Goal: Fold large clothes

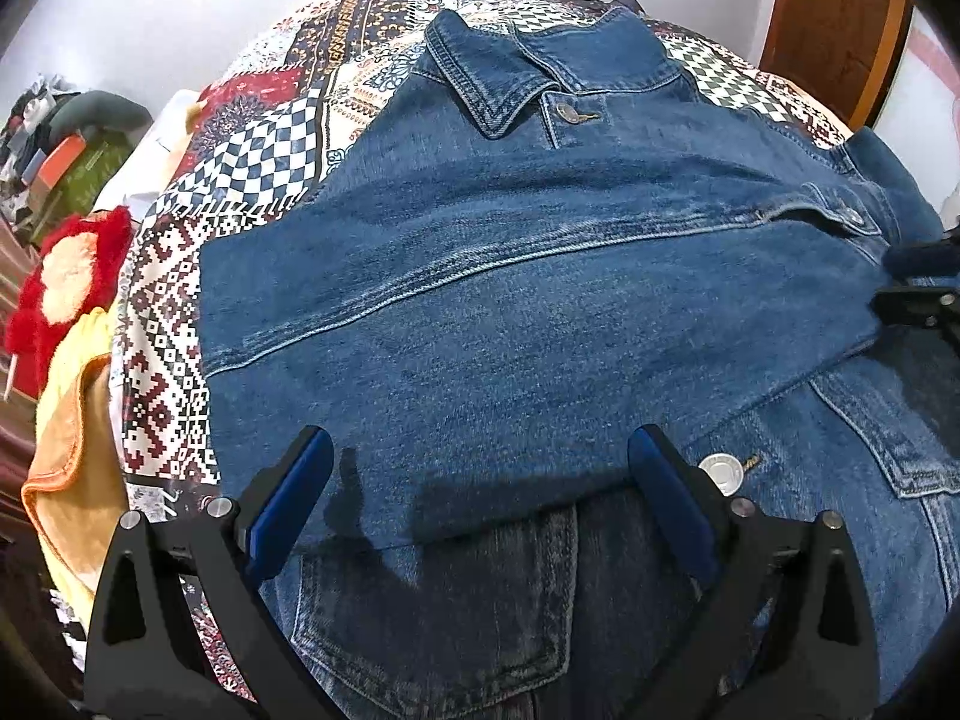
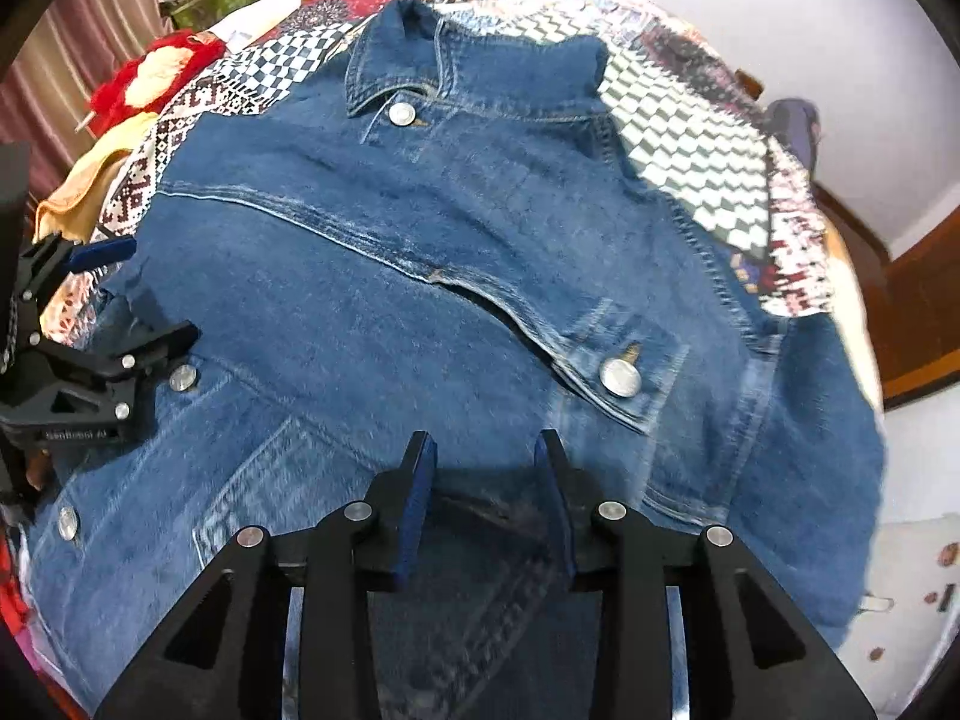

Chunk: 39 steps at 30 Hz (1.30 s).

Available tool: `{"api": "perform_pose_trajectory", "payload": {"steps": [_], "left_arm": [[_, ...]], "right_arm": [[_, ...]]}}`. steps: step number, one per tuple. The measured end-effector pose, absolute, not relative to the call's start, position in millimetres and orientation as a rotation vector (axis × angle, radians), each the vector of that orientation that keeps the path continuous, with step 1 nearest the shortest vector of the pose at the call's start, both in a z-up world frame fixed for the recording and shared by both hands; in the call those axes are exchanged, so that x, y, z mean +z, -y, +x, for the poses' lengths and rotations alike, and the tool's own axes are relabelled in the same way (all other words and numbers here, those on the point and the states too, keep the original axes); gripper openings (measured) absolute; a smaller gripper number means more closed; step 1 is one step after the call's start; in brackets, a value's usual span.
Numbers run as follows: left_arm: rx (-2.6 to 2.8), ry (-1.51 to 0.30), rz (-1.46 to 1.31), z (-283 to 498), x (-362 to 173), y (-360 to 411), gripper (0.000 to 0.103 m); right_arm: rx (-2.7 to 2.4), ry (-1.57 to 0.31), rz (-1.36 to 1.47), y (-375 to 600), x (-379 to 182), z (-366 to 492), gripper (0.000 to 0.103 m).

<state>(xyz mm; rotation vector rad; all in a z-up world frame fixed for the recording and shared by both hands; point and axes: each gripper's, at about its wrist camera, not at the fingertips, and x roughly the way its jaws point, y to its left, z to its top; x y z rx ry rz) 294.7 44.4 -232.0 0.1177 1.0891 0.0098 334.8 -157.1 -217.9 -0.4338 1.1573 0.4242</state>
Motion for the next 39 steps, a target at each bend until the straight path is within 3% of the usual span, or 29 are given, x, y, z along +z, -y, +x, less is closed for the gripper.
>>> {"api": "perform_pose_trajectory", "payload": {"steps": [13,19,26,39], "left_arm": [[-0.055,-0.965,0.158,298.9,-169.7,-6.4,0.1],[-0.131,-0.926,0.129,319.4,-146.6,24.3,0.1],[-0.196,-0.993,0.131,341.9,-163.3,60.8,0.1],[-0.261,-1.128,0.185,372.7,-218.7,117.7,0.1]], "right_arm": [[0.243,-1.065,-0.294,259.7,-179.8,322.8,0.031],[0.089,-1.147,-0.259,320.8,-209.6,343.7,0.031],[0.101,-1.171,-0.117,379.7,-231.8,345.6,0.031],[-0.006,-1.096,-0.36,380.6,-229.7,314.5,0.031]]}}
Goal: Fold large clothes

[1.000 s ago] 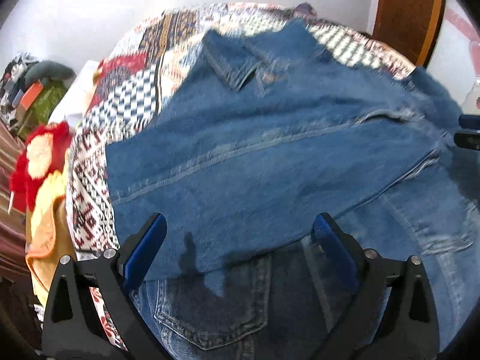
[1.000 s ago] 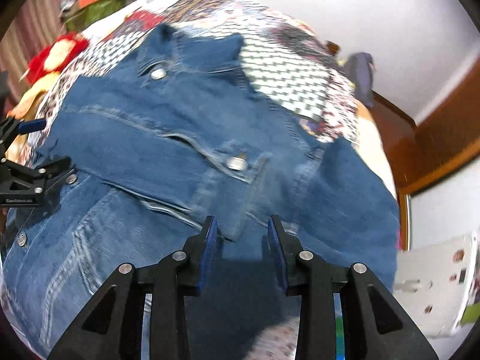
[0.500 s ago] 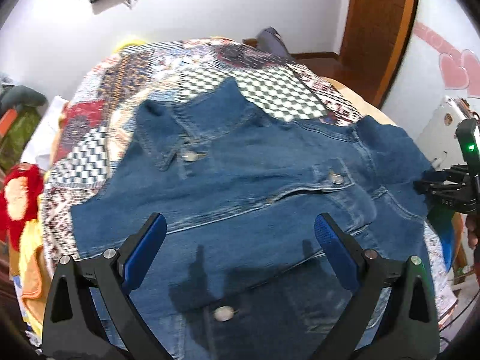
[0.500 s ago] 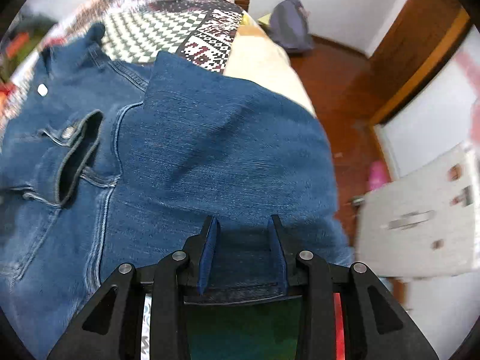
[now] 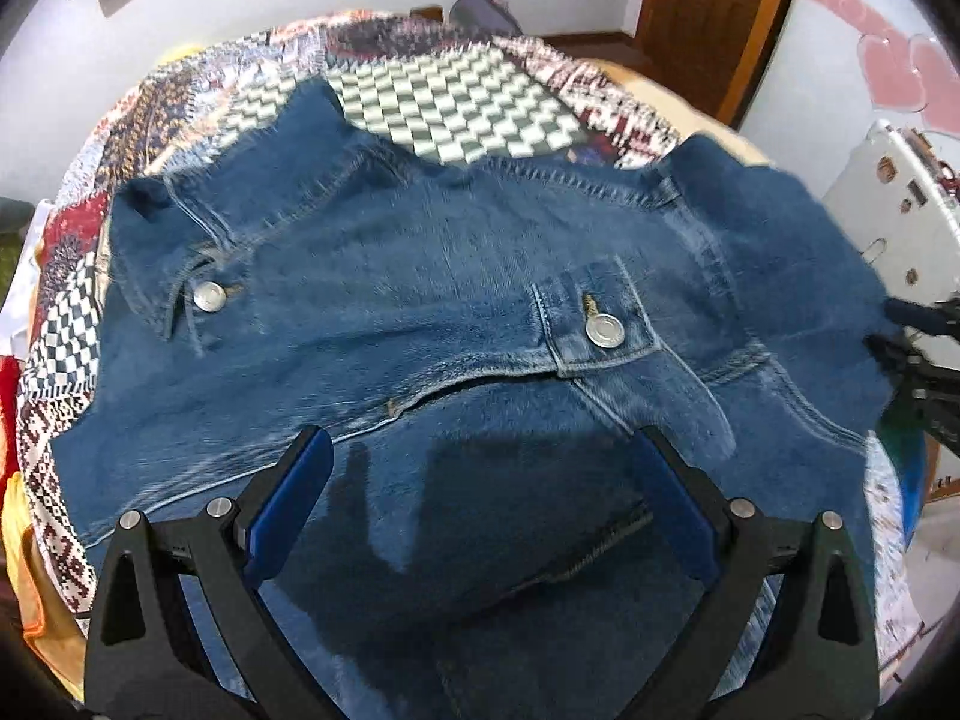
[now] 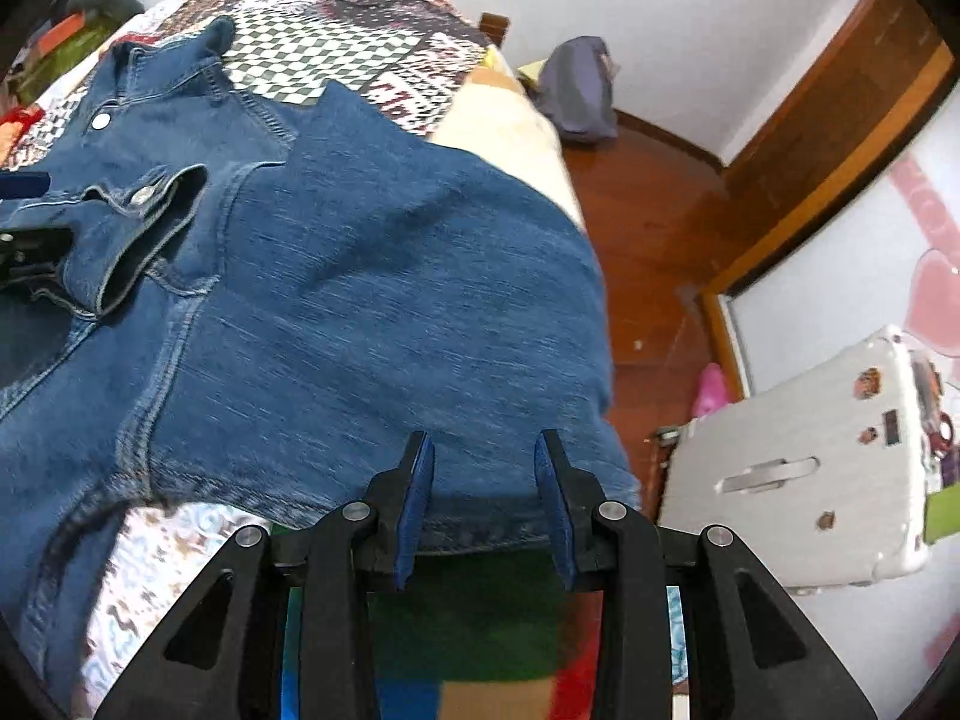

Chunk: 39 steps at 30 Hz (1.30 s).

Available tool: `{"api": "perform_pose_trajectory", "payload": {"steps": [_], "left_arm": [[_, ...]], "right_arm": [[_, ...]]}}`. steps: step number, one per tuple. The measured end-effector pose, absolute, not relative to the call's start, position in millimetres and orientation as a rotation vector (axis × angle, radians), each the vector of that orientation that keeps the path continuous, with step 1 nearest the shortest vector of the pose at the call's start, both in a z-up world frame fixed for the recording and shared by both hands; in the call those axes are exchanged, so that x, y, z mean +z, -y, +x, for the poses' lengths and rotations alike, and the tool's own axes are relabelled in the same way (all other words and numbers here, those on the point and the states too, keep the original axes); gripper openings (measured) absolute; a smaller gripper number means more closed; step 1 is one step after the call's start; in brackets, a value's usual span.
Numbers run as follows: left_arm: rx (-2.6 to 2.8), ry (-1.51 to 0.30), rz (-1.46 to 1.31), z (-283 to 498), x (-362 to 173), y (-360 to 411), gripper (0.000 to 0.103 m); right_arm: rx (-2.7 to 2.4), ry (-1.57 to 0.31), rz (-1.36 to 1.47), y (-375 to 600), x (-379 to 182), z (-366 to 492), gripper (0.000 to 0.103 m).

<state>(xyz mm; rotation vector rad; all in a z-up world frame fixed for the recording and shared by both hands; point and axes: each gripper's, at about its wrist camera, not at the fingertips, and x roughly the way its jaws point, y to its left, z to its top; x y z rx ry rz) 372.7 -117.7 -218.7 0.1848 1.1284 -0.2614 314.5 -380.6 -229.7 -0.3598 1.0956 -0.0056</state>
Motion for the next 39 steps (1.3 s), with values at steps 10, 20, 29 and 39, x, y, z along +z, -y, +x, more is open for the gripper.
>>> {"api": "perform_pose_trajectory", "payload": {"steps": [10,20,29,39], "left_arm": [[-0.282,-1.175,0.084,388.1,-232.4,114.0,0.1],[-0.341,-1.041,0.072,364.3,-184.3,121.0,0.1],[-0.316,-1.02,0.066,351.8,-173.1,111.5,0.1],[-0.29,-0.972,0.039,339.5,-155.3,91.6,0.1]], "right_arm": [[-0.05,-1.071,-0.011,455.7,-218.2,298.7,0.097],[0.065,-1.135,0.749,529.5,-252.4,292.8,0.097],[0.014,-1.083,0.931,544.6,-278.4,313.7,0.086],[0.008,-1.068,0.891,532.7,-266.1,347.5,0.03]]}}
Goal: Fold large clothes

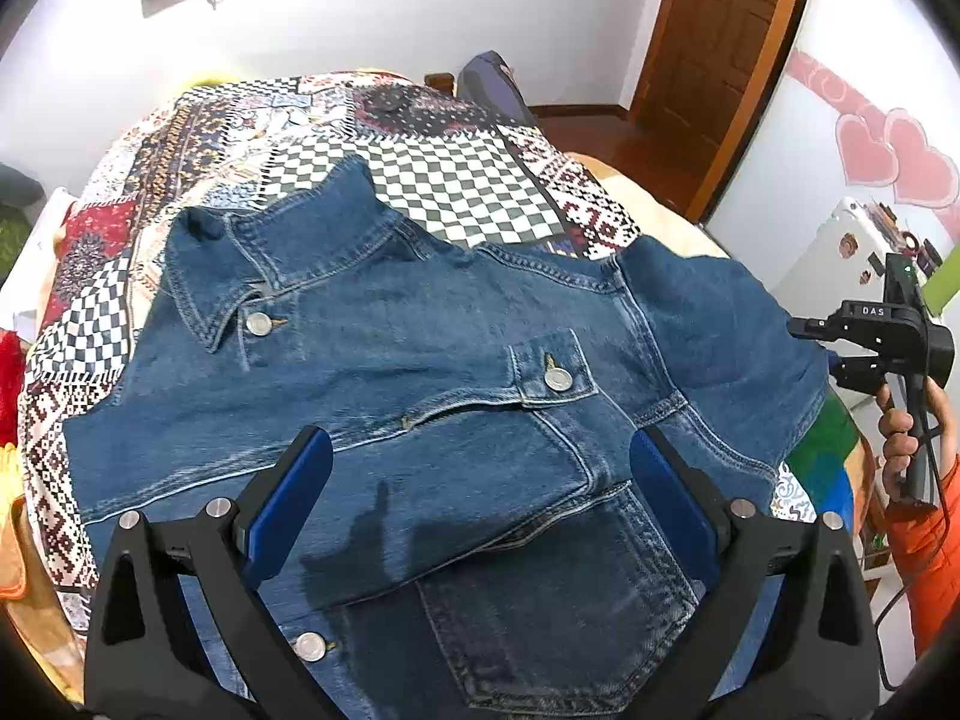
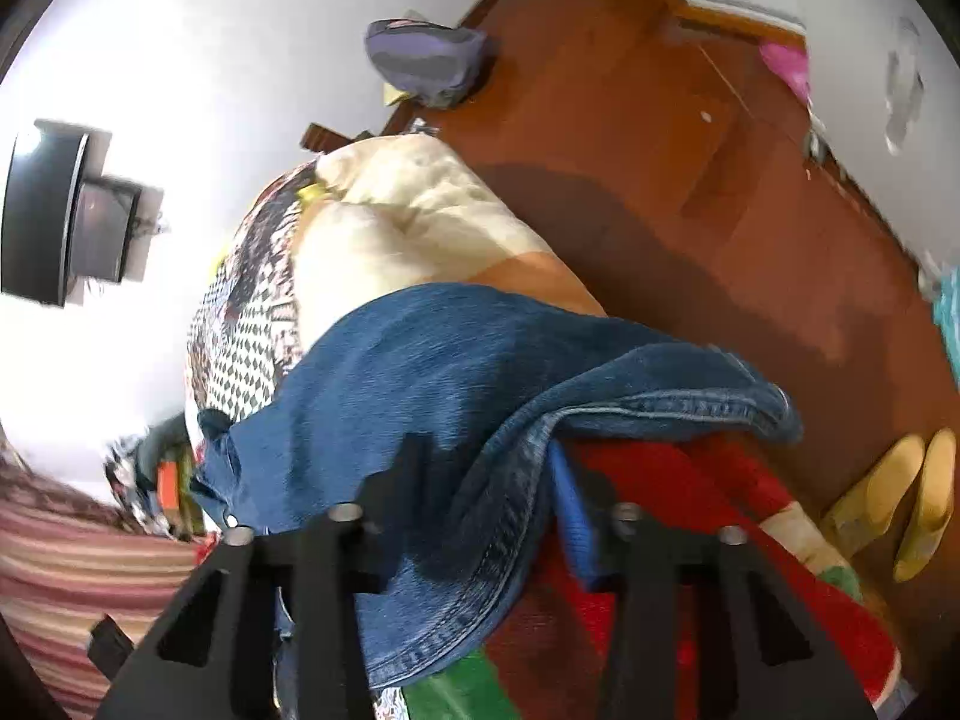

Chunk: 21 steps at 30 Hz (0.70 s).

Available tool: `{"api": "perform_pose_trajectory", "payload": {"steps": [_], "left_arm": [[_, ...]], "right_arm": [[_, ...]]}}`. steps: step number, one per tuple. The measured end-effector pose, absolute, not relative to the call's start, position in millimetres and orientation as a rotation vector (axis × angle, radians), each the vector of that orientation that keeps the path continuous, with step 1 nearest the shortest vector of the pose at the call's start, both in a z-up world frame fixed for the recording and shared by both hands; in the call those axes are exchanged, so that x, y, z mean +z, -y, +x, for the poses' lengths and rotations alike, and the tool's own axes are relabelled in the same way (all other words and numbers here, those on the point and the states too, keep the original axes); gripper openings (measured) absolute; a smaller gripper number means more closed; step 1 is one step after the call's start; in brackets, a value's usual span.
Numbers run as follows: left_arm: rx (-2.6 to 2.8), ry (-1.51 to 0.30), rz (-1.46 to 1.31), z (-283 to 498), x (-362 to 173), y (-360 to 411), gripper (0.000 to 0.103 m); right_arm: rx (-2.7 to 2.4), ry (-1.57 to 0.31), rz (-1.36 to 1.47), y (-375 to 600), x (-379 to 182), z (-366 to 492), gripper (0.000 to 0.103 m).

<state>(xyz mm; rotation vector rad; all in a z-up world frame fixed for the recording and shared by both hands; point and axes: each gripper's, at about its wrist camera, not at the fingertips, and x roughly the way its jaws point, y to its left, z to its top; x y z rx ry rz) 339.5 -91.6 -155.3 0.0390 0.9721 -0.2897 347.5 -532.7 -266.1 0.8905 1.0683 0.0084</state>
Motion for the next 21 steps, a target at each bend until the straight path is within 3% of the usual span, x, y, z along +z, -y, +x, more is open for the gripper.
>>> {"api": "perform_pose_trajectory", "payload": {"steps": [3,5,16,21], "left_arm": [[-0.283,-0.955,0.027,337.4,-149.2,84.5,0.1],[-0.275,-0.938,0.026,334.9,-144.4,79.2,0.1],[-0.221,-0.847,-0.014,314.8,-118.6,29.6,0.1],[-0.186,-0.829,-0.052,298.9,-112.4,-7.0,0.1]], "right_arm": [[0.02,-1.033,0.806,521.3,-244.3,349.3,0.02],[0.044,-0.996,0.792,514.4,-227.6,349.9,0.019],[0.366,-0.796,0.498,375.5,-98.3,358.5,0.017],[0.509,-0.834,0.37,269.8,-93.8,372.3,0.016]]}}
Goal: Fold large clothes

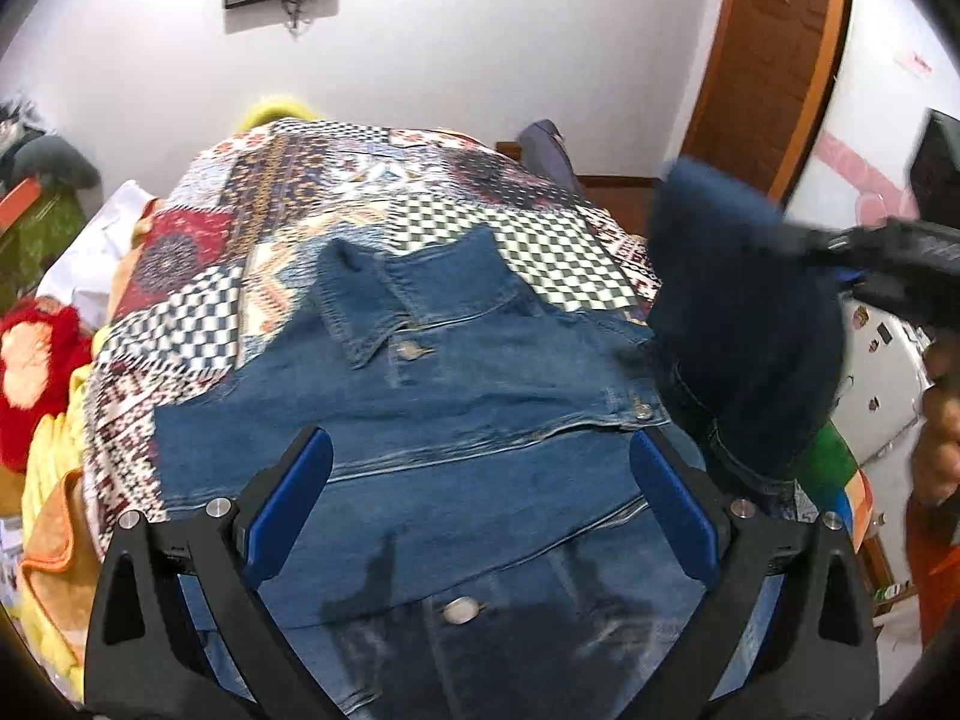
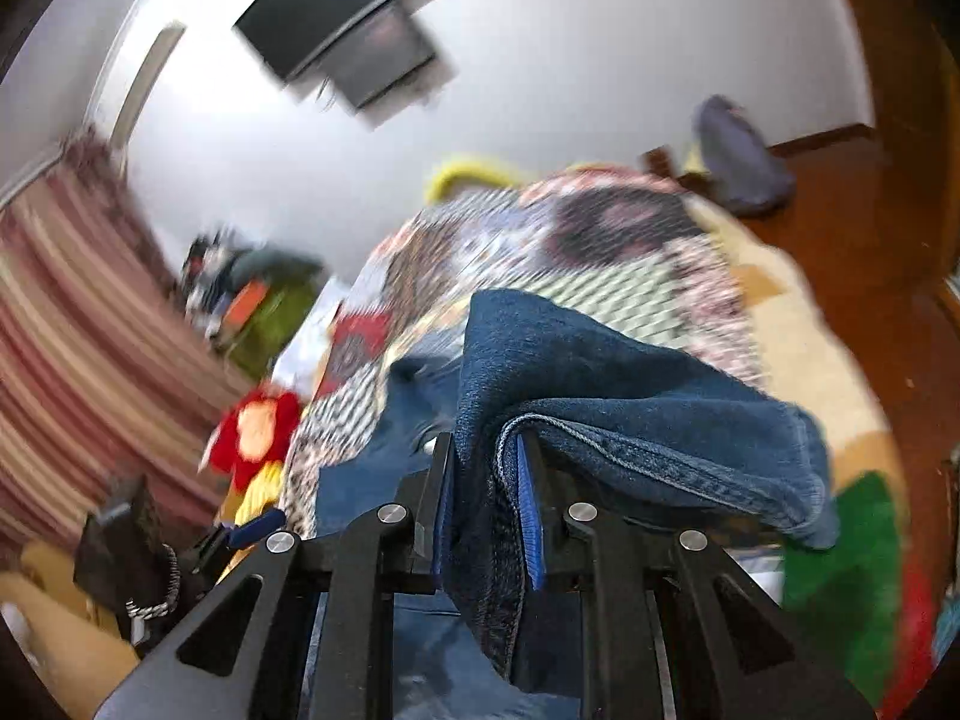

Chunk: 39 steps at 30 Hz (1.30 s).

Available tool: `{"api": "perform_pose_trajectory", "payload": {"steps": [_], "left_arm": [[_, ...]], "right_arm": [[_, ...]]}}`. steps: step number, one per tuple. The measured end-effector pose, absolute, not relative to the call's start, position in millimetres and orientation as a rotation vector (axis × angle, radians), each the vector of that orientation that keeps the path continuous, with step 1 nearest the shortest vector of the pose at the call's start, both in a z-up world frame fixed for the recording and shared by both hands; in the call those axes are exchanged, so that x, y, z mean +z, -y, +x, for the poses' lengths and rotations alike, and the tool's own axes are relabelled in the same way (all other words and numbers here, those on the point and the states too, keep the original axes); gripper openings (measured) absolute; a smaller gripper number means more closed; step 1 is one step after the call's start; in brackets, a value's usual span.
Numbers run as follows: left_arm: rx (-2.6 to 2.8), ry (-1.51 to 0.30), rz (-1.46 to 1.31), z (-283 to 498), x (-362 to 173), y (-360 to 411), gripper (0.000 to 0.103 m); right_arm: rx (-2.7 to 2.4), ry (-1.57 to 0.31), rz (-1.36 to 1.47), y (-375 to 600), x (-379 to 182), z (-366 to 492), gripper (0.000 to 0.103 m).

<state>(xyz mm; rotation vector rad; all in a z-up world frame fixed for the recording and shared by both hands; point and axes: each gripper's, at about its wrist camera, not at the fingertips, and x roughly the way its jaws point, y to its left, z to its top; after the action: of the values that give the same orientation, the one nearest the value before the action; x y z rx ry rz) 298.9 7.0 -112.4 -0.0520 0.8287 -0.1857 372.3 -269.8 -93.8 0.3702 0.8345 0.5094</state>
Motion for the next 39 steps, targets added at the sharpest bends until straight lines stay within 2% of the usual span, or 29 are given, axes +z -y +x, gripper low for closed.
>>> {"api": "perform_pose_trajectory", "payload": {"steps": [4,9,17,23,30,37,39], "left_arm": [[-0.158,-0.829,-0.063,281.9,-112.8,-34.1,0.1],[-0.131,-0.857,-0.074,263.4,-122.1,-62.3,0.1],[-0.132,-0.868,-0.121,263.7,-127.1,-61.0,0.1],[-0.169,-0.847,-0.056,266.0,-113.9,-31.7,0.1],[-0.251,-0.85,0.031,288.4,-98.7,16.4,0.1],[-0.377,-0.92,0.139,335.2,-111.9,92.9,0.1],[-0.427,-0.973,0.171,349.9,-126.8,120.4,0.091]], "right_arm": [[0.561,-0.996,0.328,195.5,-146.1,382.6,0.017],[0.531,-1.166,0.1,138.2,-211.4,366.0,0.017],[0.557,-1.353,0.2,165.0,-230.7,350.4,0.018],[0.597,-1.297,0.186,186.3,-195.1,323.0,0.018],[0.445,-1.087,0.12,249.5,-142.1,313.0,0.018],[0.233,-0.988,0.046,322.2,-129.2,309.9,0.018],[0.22,-0.998,0.067,336.0,-134.8,310.1,0.018]]}}
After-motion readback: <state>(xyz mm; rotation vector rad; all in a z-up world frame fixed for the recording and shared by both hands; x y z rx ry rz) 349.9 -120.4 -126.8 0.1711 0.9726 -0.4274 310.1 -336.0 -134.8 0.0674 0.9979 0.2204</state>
